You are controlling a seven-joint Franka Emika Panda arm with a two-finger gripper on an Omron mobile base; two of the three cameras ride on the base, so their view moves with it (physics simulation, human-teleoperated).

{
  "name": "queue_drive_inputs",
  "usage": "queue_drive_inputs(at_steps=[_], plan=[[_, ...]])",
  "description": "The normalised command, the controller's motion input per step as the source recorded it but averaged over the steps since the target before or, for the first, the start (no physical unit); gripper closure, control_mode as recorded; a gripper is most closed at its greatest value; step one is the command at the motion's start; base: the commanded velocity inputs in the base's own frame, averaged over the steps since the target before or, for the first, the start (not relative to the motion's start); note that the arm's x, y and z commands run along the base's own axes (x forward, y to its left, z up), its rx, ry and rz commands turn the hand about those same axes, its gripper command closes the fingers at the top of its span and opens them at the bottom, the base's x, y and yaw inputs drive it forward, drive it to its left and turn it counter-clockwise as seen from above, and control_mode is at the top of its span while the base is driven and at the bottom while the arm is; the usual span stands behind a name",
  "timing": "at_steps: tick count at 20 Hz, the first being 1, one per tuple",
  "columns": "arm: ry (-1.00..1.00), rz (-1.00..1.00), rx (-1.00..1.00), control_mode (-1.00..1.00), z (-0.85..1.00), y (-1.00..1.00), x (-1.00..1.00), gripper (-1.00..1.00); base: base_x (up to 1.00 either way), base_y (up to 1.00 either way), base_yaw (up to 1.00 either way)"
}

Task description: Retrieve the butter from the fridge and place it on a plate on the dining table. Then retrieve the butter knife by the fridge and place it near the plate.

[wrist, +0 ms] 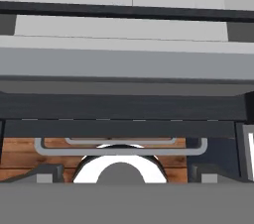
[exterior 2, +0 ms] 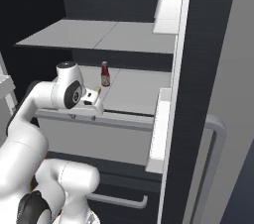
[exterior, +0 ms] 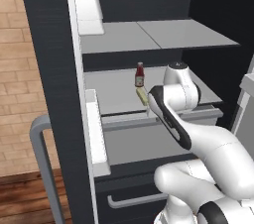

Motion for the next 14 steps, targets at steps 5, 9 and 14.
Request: queue_drive_inputs(at_steps=[5, 9, 14], plan=[[0.0, 0.0, 0.0, 1.0, 0.0, 0.0, 0.0, -1.0, 0.4, 0.0, 0.0], [-0.05, 0.0, 0.0, -1.0, 0.0, 0.0, 0.31, -1.0, 0.08, 0.0, 0.0], [-0.16, 0.0, 0.0, -1.0, 0.0, 0.0, 0.53, -1.0, 0.0, 0.0, 0.0]])
